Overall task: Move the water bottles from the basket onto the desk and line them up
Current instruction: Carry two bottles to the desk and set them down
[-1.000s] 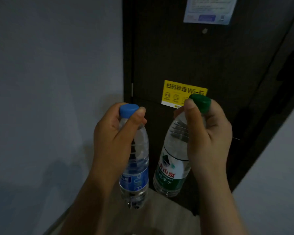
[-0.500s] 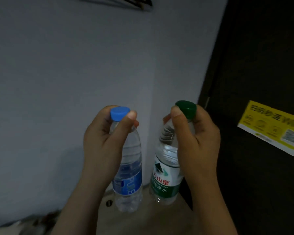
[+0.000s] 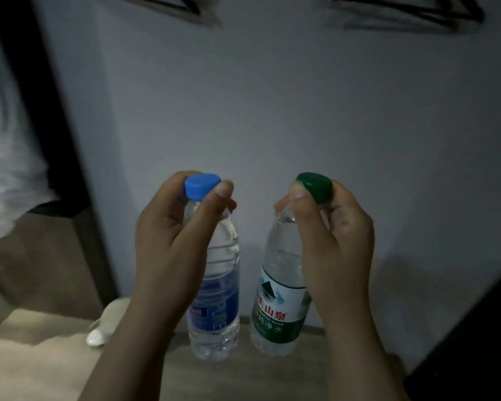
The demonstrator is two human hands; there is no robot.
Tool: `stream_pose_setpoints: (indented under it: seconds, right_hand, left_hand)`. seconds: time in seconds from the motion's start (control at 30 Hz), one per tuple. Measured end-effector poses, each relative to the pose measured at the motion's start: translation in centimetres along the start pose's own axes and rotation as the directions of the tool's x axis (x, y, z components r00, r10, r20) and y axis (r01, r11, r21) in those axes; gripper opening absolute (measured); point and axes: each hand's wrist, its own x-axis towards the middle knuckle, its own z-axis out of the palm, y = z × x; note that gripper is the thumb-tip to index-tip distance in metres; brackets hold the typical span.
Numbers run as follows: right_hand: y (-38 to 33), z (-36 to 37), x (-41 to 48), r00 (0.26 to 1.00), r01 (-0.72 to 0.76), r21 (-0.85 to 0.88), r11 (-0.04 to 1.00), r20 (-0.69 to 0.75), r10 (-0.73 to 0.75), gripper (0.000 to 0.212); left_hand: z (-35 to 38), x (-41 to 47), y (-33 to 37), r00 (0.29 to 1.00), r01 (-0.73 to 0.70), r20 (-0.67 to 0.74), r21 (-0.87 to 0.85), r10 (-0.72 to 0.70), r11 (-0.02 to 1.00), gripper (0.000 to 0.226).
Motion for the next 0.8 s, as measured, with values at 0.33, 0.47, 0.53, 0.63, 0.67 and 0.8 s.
stream_pose_setpoints:
  seconds: [0.33,0.47,0.53,0.63,0.67,0.8]
  right_hand:
    - [-1.6,8.6,-0.3,0.949,0.036,0.299,0.954,0.289,-0.126,0.029]
    - [-2.3,10.7,-1.0,0.89,-0.034,0.464,0.885,0.417,-0.185,0.028]
    - [-2.6,11.4,-1.6,0.849,-0.092,0.537,0.839,0.483,-0.216,0.025]
    - [-3.4,12.2,-2.8,0.803,-0.147,0.568,0.809,0.546,-0.237,0.027]
    - [-3.8,12.5,-3.3,0.792,-0.172,0.577,0.798,0.563,-0.237,0.028]
    - [-6.3,13.2,-5.8,0.738,-0.243,0.646,0.724,0.608,-0.294,0.02]
  left_hand:
    - [-7.9,-2.0,2.3,0.934,0.072,-0.358,0.232,0.016,0.97,0.034]
    - [-9.1,-4.2,4.0,0.862,0.131,-0.501,0.358,0.071,0.925,0.03]
    - [-9.4,-5.5,4.8,0.82,0.165,-0.562,0.415,0.11,0.895,0.029]
    - [-9.8,-7.9,6.4,0.761,0.227,-0.631,0.474,0.149,0.851,0.028]
    - [-10.0,-8.7,7.1,0.746,0.249,-0.647,0.491,0.157,0.835,0.026]
    - [-11.2,-11.8,9.9,0.675,0.312,-0.704,0.544,0.222,0.779,0.025]
